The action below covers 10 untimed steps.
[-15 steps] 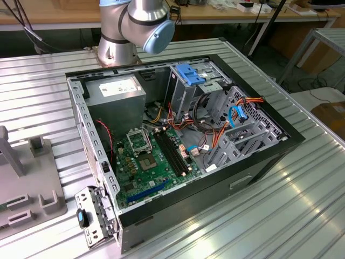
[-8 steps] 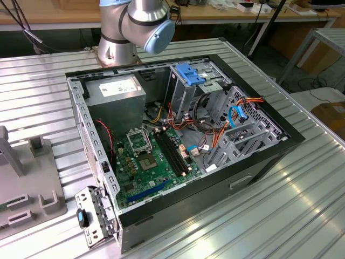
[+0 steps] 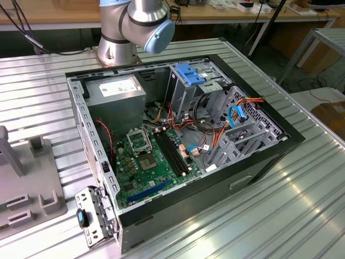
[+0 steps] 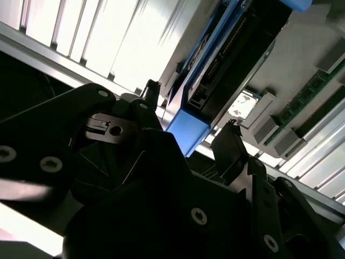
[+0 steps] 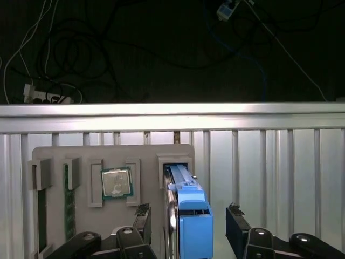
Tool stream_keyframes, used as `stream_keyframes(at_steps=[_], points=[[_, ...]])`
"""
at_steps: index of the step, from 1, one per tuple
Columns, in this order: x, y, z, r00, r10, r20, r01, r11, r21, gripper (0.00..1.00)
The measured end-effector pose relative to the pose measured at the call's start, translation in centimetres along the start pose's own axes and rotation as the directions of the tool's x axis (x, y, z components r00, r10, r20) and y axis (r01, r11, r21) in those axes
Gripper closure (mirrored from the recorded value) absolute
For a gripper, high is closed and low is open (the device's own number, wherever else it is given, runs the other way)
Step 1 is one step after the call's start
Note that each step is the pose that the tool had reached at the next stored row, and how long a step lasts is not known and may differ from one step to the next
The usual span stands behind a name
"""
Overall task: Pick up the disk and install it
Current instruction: 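Pick up the disk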
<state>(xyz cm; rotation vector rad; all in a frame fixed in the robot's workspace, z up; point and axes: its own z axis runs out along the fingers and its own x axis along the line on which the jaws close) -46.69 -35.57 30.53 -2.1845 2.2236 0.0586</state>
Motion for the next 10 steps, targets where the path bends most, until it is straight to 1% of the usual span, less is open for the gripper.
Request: stream_keyframes(at_steps=[8, 9, 10], points=[[0.00, -0.13, -0.01, 1.0000, 0.000, -0.0001, 0.000, 1.0000, -0.0002, 0.35], [0.00, -0.14, -0.01, 1.0000, 0.000, -0.0002, 0.000, 1.0000, -0.0003, 0.42], [0.00, -0.15, -0.01, 1.0000, 0.000, -0.0001, 0.000, 1.0000, -0.0002, 0.42]])
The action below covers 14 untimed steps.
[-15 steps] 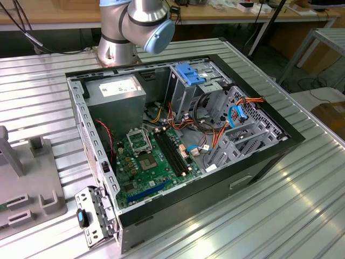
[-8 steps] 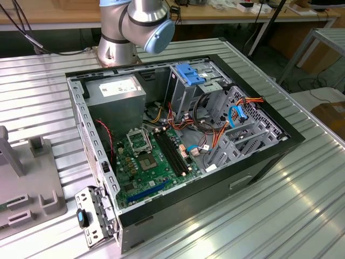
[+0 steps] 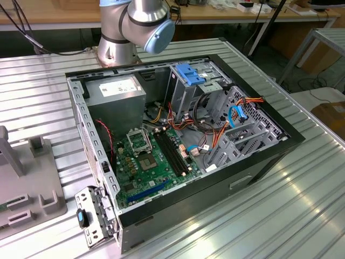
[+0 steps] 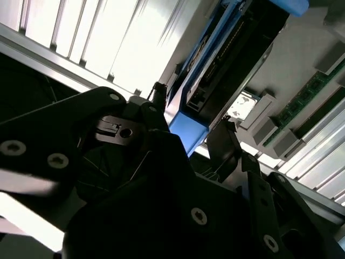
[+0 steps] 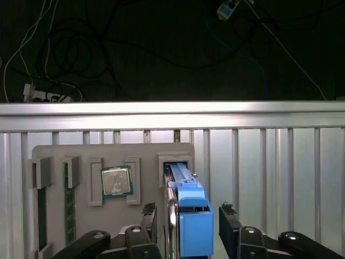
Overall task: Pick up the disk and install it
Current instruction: 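Pick up the disk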
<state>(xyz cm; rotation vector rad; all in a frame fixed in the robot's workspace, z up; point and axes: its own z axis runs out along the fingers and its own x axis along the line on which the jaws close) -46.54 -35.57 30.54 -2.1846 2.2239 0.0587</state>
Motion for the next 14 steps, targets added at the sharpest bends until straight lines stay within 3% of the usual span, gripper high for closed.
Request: stream_keyframes(at_steps=[1, 4, 14], points=[[0.00, -0.01, 0.00, 1.0000, 0.000, 0.0000, 0.000, 1.0000, 0.0000, 0.44], [0.00, -0.05, 0.00, 1.0000, 0.000, 0.0000, 0.000, 1.0000, 0.0000, 0.62], [0.00, -0.23, -0.01, 1.0000, 0.000, 0.0000, 0.000, 1.0000, -0.0001, 0.63]])
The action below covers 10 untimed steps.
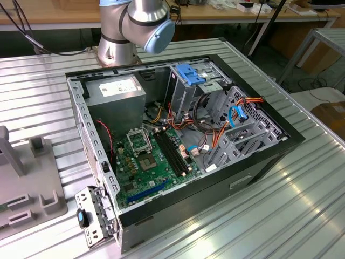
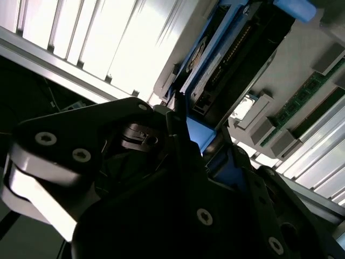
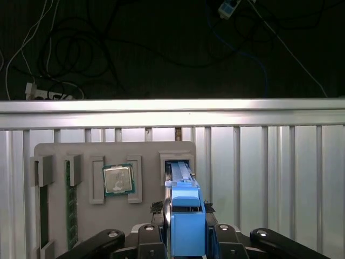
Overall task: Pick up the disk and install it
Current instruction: 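Pick up the disk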
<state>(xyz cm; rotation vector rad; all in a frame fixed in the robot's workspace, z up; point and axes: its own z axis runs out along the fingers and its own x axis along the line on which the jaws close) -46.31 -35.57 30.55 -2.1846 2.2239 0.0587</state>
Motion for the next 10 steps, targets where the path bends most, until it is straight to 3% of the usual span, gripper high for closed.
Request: stream_keyframes(at_steps=[10], points=[[0.00, -0.28, 0.00, 1.0000, 0.000, 0.0000, 0.000, 1.0000, 0.0000, 0.63]])
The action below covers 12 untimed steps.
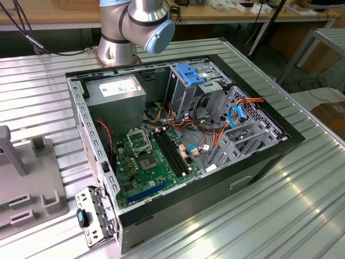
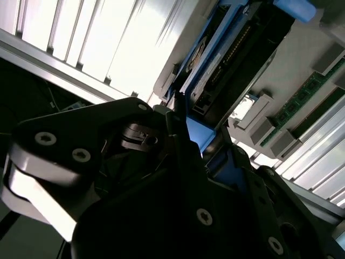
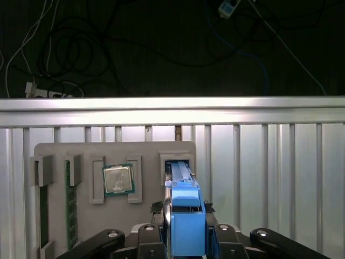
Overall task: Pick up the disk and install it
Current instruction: 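Pick up the disk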
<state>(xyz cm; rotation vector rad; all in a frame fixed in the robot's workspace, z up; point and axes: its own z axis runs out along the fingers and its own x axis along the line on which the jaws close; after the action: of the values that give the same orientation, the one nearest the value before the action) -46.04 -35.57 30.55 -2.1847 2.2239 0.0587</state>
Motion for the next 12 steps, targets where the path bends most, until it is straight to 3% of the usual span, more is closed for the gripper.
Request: stream_keyframes(at_steps=[8, 12], points=[[-0.02, 0.00, -0.42, 1.0000, 0.000, 0.0000, 0.000, 1.0000, 0.0002, 0.63], [-0.06, 0.01, -1.25, 1.0000, 0.000, 0.0001, 0.000, 1.0000, 0.0016, 0.63]])
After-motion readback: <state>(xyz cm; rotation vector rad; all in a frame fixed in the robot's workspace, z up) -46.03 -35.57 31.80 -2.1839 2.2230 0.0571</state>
